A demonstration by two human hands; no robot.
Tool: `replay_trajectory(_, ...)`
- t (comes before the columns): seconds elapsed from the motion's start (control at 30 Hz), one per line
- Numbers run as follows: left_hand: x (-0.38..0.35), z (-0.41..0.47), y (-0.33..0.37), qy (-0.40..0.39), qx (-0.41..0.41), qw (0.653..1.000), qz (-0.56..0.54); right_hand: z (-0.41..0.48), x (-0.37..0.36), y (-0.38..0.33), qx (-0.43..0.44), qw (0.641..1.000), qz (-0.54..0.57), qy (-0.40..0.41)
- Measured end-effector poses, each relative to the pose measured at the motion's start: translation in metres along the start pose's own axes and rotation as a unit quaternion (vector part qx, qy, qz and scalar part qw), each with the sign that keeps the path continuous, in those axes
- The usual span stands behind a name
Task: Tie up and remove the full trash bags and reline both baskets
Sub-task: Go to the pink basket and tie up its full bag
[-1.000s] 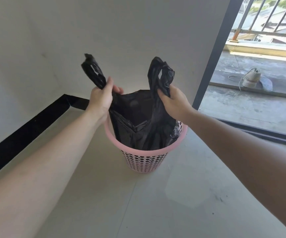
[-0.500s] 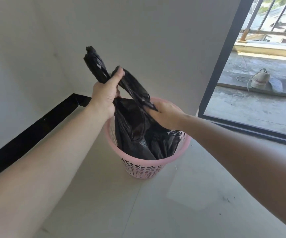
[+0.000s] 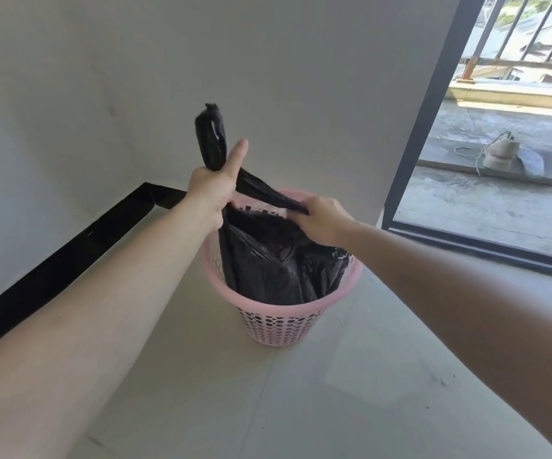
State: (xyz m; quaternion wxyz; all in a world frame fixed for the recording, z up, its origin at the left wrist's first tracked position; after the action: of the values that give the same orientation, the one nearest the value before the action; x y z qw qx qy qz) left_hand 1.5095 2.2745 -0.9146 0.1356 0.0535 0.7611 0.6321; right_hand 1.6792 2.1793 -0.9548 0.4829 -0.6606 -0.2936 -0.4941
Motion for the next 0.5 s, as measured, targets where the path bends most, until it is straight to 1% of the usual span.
replay_trajectory(0.07, 0.009, 0.002, -0.008, 0.019, 0.011, 0.998, 0.057, 0.001, 0.0, 0.015, -0.07, 0.991, 0.104, 0.034)
replay_trajectory(0.1, 0.011, 0.004, -0.011, 0.016, 0.009, 0.998, 0.06, -0.002, 0.007, 0.019, -0.098, 0.978, 0.169, 0.066)
replay_trajectory(0.17, 0.015, 0.009, -0.011, 0.005, -0.004, 1.0, 0.018, -0.008, 0.027, 0.022, -0.121, 0.938, 0.297, 0.132)
replay_trajectory(0.23, 0.014, 0.012, -0.008, -0.025, 0.004, 0.998, -0.054, -0.011, 0.044, 0.018, -0.109, 0.901, 0.391, 0.153)
replay_trajectory(0.33, 0.009, 0.012, -0.009, -0.081, 0.033, 0.987, -0.136, -0.013, 0.052, 0.021, -0.11, 0.87, 0.455, 0.154)
replay_trajectory(0.4, 0.008, 0.009, -0.012, -0.075, 0.049, 0.982, -0.165, -0.015, 0.049, 0.029, -0.132, 0.858, 0.471, 0.158)
replay_trajectory(0.5, -0.001, 0.002, -0.016, -0.051, 0.044, 0.978, -0.198, -0.012, 0.028, 0.029, -0.135, 0.882, 0.435, 0.116)
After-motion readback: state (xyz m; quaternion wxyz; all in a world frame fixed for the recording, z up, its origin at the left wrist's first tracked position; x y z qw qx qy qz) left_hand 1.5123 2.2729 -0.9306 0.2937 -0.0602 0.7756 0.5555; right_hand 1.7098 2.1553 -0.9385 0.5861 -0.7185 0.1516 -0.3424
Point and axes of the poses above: each hand's wrist, its own z-axis towards the middle knuckle, its own x-axis out of the back of the hand, y = z × x, the point moved 9 cm from there along z, towards the middle knuckle, and after that the axes turned 10 degrees about -z, right-handed, at the moved point
